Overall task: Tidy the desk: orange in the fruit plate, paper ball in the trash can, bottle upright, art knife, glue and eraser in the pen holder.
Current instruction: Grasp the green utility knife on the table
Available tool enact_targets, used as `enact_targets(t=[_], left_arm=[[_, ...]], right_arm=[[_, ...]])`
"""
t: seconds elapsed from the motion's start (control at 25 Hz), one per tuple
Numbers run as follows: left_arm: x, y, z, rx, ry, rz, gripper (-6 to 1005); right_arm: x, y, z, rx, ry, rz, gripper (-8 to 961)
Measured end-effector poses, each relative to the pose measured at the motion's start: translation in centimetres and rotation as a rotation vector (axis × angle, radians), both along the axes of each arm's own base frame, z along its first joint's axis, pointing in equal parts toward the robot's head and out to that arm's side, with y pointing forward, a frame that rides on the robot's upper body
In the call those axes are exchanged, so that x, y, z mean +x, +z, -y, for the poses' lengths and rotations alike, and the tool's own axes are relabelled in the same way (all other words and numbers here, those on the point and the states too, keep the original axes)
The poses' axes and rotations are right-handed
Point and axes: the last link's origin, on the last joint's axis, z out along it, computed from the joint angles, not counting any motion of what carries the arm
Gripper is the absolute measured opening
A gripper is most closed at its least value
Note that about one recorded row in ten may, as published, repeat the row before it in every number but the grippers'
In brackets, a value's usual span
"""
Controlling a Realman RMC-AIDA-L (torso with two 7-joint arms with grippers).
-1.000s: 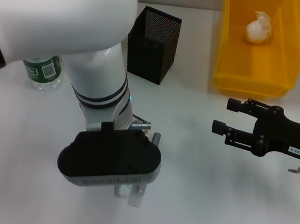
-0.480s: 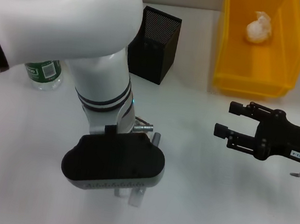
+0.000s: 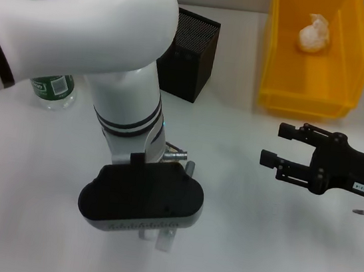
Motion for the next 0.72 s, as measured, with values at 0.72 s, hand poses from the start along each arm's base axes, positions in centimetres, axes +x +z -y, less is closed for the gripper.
enact_targets(t=[0.72], left_arm=[[-0.15,-0.15,0.25,-0.003,0.000,-0.018,393]], right_arm=[[0.11,0.07,0.09,0.005,0.001,0.003,743]])
